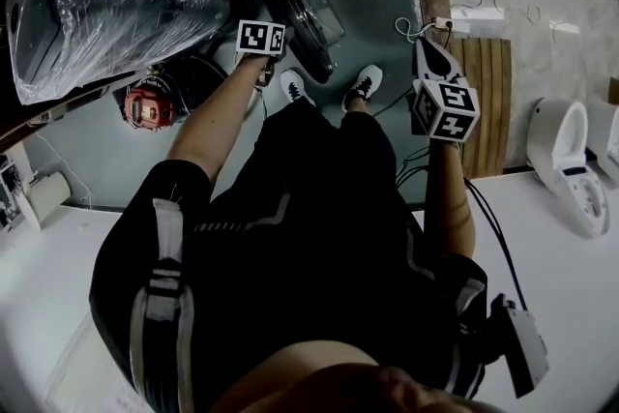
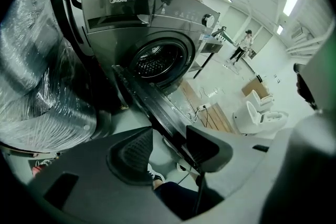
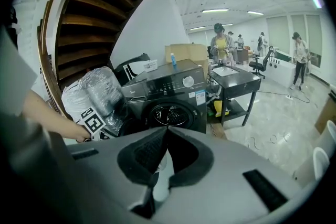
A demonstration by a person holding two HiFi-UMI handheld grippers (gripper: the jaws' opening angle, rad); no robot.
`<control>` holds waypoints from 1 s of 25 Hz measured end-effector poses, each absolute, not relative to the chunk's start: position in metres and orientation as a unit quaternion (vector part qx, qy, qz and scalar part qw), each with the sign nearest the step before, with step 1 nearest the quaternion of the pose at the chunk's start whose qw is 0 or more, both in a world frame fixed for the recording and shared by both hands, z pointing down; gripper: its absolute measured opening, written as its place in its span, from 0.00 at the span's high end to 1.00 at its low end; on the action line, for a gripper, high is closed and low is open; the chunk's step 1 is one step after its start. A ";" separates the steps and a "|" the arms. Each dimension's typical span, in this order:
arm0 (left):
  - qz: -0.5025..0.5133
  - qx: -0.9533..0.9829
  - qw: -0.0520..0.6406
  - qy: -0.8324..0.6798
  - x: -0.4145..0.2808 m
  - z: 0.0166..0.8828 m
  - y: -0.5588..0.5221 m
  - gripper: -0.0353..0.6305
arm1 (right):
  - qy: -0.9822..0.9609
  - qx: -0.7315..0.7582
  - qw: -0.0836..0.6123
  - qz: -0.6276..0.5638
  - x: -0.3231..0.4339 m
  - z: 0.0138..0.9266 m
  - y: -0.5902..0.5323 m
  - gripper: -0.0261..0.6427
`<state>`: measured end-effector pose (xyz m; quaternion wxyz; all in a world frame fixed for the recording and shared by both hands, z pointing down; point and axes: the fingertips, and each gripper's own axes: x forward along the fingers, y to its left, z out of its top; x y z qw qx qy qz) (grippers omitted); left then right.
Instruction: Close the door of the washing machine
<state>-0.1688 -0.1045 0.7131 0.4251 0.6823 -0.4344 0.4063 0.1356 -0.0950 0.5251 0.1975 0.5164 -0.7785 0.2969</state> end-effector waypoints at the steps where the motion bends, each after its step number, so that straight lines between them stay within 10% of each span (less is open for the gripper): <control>1: 0.404 0.681 0.428 -0.436 -0.165 0.713 -0.107 0.66 | -0.777 0.518 0.196 0.299 0.140 0.526 -0.096 0.95; 25: 0.493 0.720 0.330 -0.360 -0.070 0.704 -0.172 0.66 | -0.775 0.513 0.181 0.320 0.210 0.544 -0.122 0.95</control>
